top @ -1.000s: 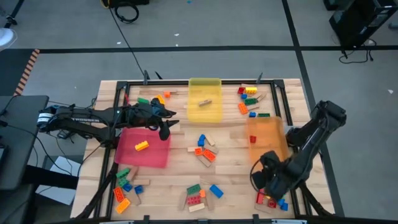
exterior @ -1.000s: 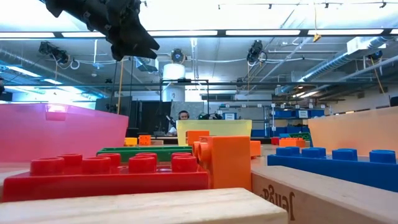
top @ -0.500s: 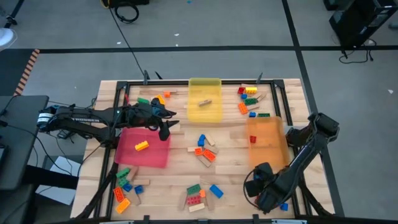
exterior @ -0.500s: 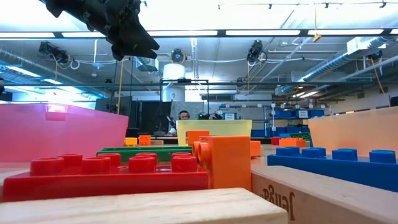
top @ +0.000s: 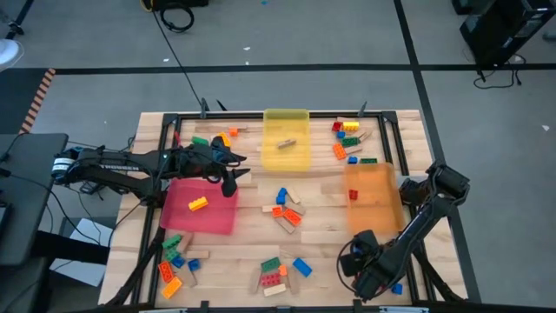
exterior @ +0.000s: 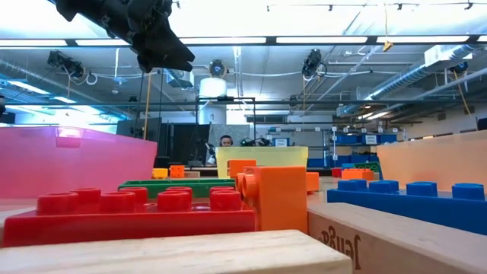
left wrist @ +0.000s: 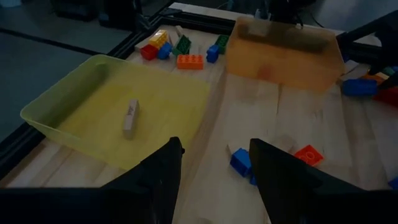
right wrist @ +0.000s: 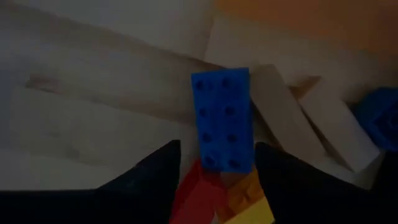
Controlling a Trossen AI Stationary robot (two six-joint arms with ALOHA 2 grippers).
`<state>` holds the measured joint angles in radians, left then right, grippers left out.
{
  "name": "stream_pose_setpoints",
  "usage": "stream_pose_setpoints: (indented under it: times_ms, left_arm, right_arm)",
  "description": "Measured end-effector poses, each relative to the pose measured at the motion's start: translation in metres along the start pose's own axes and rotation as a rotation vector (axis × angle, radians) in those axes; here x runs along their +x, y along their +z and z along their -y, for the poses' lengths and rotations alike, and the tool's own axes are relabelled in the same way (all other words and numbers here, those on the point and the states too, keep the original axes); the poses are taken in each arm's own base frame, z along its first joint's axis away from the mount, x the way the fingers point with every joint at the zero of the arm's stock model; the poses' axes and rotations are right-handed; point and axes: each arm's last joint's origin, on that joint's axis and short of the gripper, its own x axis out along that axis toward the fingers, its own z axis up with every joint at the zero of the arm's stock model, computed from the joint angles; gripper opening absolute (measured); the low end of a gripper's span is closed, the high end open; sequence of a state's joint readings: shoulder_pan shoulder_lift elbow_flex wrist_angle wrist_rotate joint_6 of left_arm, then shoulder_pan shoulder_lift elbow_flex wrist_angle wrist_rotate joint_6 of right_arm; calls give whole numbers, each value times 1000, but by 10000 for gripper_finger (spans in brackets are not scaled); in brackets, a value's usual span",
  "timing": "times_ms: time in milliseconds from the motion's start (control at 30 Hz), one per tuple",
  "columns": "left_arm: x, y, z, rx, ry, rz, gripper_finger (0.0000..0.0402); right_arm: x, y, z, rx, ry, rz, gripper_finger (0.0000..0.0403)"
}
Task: Sort blocks by size
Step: Put the 3 stud blue game piece into the pink bin
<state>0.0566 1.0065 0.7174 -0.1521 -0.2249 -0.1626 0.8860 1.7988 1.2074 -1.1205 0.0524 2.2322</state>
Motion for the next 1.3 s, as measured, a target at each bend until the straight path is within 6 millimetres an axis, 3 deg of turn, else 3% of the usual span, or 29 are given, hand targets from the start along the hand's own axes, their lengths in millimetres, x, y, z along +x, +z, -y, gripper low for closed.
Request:
stream_pose_setpoints:
  times_ms: [200,400,900,1100,1300]
  left_arm:
    - [0,0,0,-4,0,0,198]
    - [0,0,0,-6,0,1,198]
    - [0,0,0,-26,-1,1,198]
    - [0,0,0,-26,-16,-2,198]
    - [0,0,1,-26,-19,-3,198]
  right_arm:
    - [13,1,-2,-11,-25,36,258]
    - [24,-3,-13,-3,9,12,259]
    - [41,3,-37,47,68,-14,224]
    - [38,7,-42,5,74,-28,158]
    - [25,1,-55,-76,158,-62,154]
